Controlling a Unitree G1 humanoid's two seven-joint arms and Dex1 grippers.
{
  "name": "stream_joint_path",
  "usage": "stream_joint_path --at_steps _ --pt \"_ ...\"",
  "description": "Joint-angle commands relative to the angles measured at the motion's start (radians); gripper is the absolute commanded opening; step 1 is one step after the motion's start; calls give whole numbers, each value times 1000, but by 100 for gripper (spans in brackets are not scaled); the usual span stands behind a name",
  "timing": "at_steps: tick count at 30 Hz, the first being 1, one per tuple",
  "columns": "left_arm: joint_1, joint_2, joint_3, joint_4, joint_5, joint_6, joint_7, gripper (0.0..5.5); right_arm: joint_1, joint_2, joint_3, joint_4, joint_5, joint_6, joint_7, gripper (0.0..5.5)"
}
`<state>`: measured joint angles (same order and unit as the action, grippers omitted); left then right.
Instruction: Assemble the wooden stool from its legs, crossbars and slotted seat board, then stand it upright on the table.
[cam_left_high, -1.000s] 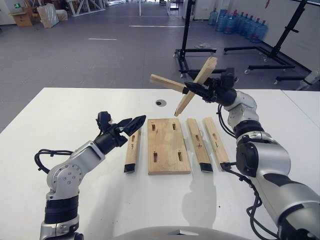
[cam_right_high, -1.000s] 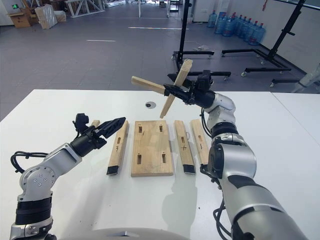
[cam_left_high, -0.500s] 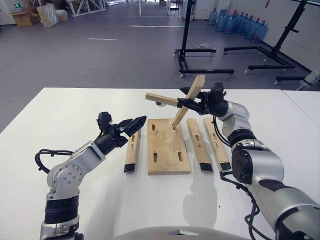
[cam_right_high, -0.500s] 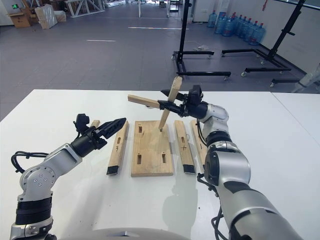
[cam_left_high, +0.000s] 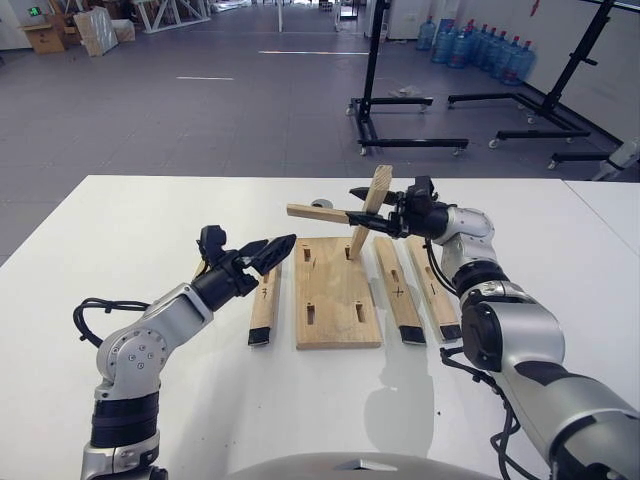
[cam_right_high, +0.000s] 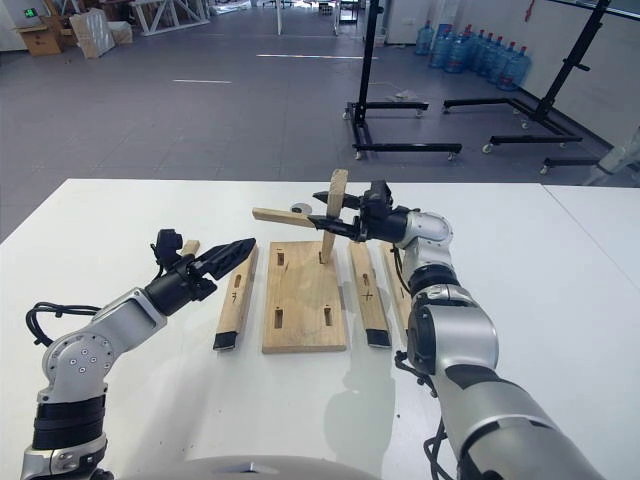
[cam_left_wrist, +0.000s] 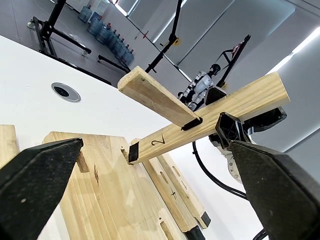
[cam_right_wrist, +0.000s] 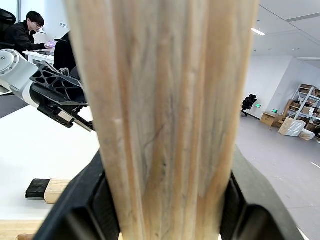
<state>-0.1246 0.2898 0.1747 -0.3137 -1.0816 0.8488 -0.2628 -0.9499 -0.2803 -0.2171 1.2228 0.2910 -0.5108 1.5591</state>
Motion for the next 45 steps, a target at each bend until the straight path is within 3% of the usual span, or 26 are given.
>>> stream_joint_path --at_steps 1,26,32,45 --pt "7 5 -8 -14 10 12 1 539 2 -4 -1 6 -12 -15 -2 205" --pt "-7 8 -18 -13 9 26 -4 539 1 6 -57 -8 37 40 11 205" --pt "3 7 -22 -20 7 27 -5 539 57 11 -6 7 -20 69 28 205" --pt "11 -13 -28 -30 12 18 4 539 65 -51 91 62 -78 433 -4 205"
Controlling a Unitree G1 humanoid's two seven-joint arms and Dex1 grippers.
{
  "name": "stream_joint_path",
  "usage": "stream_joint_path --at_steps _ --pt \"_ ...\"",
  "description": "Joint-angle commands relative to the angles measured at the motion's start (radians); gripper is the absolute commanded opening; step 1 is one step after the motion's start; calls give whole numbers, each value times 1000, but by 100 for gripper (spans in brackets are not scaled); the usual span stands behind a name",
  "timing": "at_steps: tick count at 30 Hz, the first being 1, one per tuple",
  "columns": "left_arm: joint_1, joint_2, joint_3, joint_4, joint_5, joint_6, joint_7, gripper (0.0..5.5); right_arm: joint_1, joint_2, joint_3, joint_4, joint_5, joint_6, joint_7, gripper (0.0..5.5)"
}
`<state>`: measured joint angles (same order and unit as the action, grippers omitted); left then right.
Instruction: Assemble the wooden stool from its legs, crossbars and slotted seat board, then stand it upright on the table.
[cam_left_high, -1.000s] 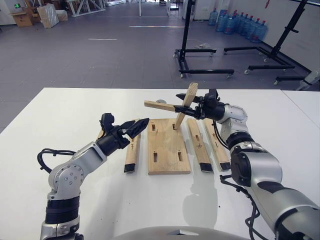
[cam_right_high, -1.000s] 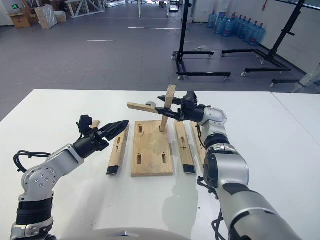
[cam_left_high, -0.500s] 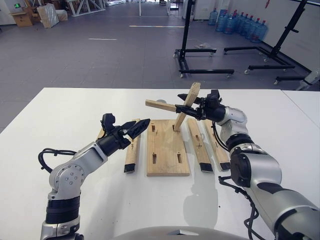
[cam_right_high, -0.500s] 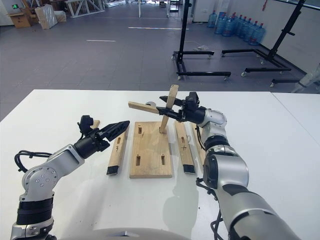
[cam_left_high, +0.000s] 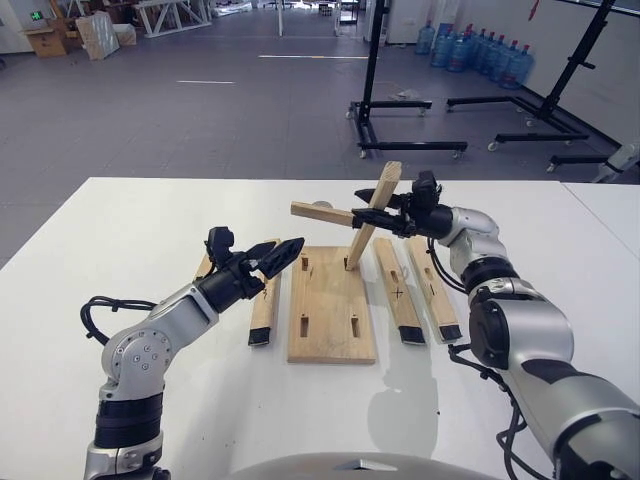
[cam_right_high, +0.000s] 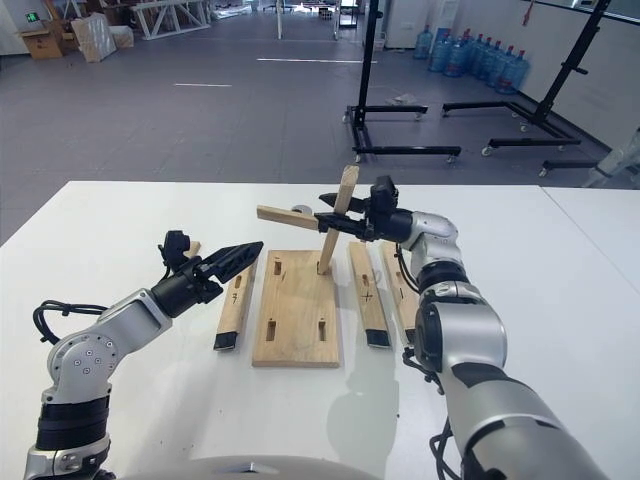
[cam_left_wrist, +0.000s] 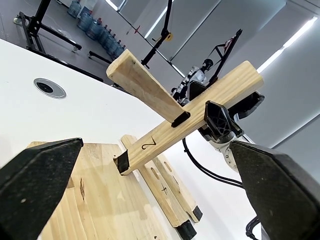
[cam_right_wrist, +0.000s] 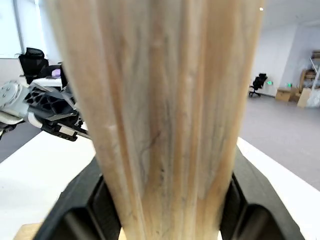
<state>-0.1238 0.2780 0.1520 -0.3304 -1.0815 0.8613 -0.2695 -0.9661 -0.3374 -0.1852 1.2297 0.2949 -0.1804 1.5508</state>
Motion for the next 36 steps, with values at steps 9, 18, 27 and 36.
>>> stream_joint_path --at_steps 9,18,27,36 --pt "10 -6 -9 -10 18 5 7 539 89 11 94 28 -83 27 38 205" --pt "9 -2 -10 -10 18 13 2 539 59 13 200 21 -49 -31 64 205" --pt "13 -6 -17 -19 13 20 7 539 94 -17 183 91 -93 138 -23 205" --pt "11 -8 -18 -20 6 28 19 539 159 17 250 83 -169 82 -198 205"
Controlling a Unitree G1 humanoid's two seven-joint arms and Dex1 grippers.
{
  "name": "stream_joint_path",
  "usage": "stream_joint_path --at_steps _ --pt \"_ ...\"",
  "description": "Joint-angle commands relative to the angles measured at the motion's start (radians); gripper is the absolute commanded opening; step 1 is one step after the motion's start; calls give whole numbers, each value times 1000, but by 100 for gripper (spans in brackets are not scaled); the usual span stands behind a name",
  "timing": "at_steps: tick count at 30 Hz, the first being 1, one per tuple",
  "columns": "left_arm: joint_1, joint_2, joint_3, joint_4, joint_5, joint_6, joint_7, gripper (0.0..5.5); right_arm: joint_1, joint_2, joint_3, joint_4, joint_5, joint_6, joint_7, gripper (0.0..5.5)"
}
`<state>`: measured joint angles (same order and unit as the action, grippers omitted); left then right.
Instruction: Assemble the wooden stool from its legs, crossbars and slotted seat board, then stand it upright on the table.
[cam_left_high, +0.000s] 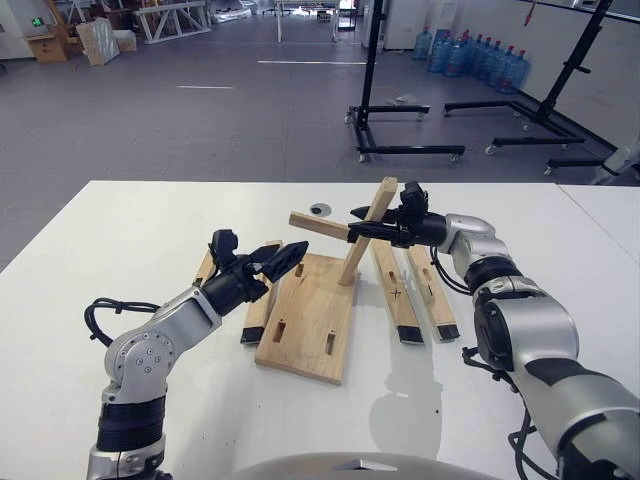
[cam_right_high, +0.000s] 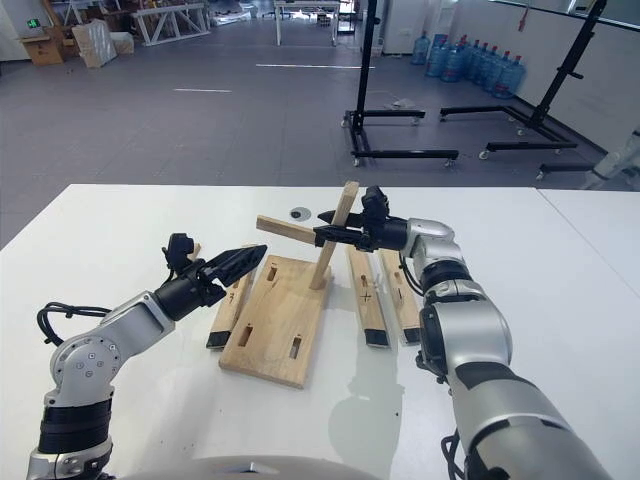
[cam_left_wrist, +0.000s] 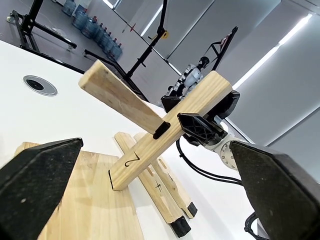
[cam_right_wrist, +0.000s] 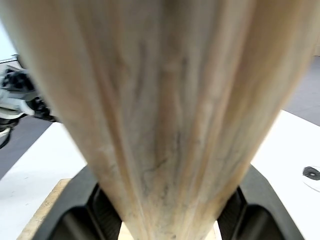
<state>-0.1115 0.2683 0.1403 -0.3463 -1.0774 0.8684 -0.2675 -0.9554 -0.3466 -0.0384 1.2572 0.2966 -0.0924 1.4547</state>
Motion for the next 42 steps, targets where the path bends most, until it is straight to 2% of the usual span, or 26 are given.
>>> stream_joint_path --at_steps 1,8,9,17,22,28,32,34,35,36,38,40,42 --pt "-4 1 -8 -2 2 21 17 539 149 28 103 56 -169 -2 -109 205" --pt "-4 0 -13 2 4 19 10 539 134 38 44 41 -88 39 -34 205" --pt "1 -4 -13 -2 5 16 14 540 125 42 31 40 -76 45 -31 246" --pt "10 -11 -13 -3 12 8 15 540 79 48 -60 34 -64 80 -31 371" --pt "9 -14 -12 -6 14 5 17 540 71 5 -28 29 -126 87 28 453" --pt "-36 -10 -8 24 24 -1 7 540 89 -95 -29 10 -165 72 59 453" --pt "-49 -1 44 0 24 -32 20 540 99 -203 -67 -65 -130 87 110 453" --pt "-91 47 116 -29 10 -53 24 540 217 -307 -162 -301 -51 188 55 453" --pt "-111 78 182 -59 -16 -66 55 540 344 -333 -244 -527 -21 256 -57 453" --pt "-122 110 254 -89 -46 -72 106 540 474 -316 -335 -773 -25 331 -221 453" --pt "-110 139 362 -149 -22 -88 247 540 676 -202 -446 -1187 -79 537 -514 453" --pt "-71 118 403 -177 107 -112 394 540 797 -72 -431 -1425 -211 710 -722 453" --pt "-27 73 418 -177 219 -142 502 540 877 25 -362 -1528 -283 815 -849 453"
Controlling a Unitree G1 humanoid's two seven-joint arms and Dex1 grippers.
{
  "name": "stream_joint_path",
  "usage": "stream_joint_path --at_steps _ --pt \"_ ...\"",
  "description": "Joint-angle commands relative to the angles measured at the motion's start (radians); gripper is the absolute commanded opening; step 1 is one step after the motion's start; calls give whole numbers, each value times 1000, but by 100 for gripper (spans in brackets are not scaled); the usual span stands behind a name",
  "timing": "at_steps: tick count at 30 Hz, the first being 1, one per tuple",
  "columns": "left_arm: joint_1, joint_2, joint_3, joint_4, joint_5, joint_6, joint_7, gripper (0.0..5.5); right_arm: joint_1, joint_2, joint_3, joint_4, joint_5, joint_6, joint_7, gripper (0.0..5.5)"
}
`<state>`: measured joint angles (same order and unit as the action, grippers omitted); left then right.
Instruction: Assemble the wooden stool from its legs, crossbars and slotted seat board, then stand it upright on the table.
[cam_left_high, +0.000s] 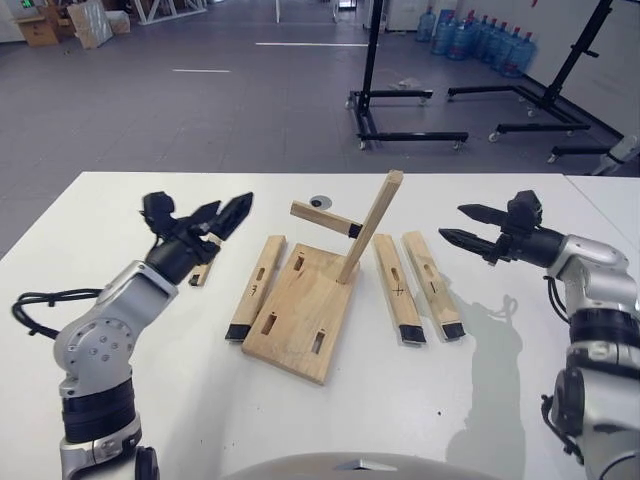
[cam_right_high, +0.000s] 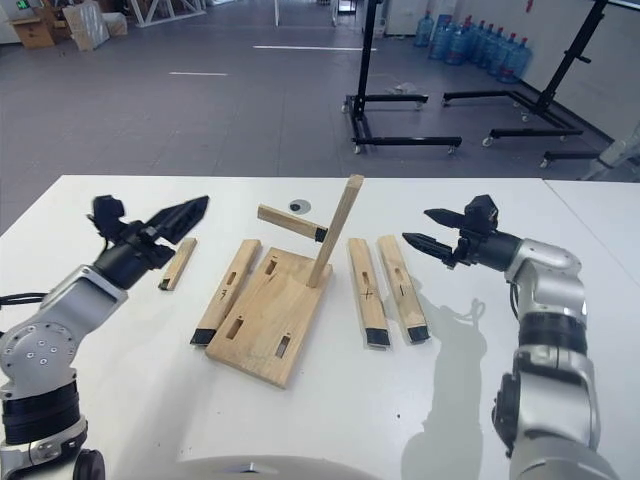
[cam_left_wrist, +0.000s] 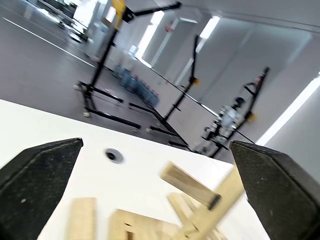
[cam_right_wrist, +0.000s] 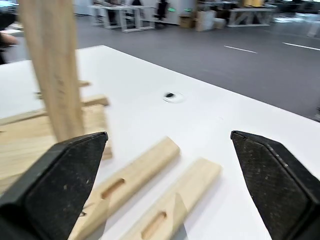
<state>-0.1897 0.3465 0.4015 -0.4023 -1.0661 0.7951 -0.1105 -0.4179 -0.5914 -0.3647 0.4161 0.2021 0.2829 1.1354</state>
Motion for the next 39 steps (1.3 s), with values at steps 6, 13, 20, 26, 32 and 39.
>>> stream_joint_path --at_steps 6,13,20,26,32,39 --pt "77 -52 200 -49 304 -123 430 540 352 323 31 -847 -206 663 -645 453" --pt "75 -76 179 -41 350 -138 439 540 352 301 120 -938 -186 877 -729 453" --pt "81 -98 165 -43 367 -137 433 540 339 286 176 -915 -200 940 -821 453" --pt "64 -108 154 -31 381 -137 426 540 351 303 232 -849 -190 920 -860 453" --pt "66 -117 151 -33 389 -136 431 540 368 315 259 -803 -188 934 -893 431" --pt "49 -123 139 -7 397 -139 422 540 367 359 153 -777 -144 1042 -918 299"
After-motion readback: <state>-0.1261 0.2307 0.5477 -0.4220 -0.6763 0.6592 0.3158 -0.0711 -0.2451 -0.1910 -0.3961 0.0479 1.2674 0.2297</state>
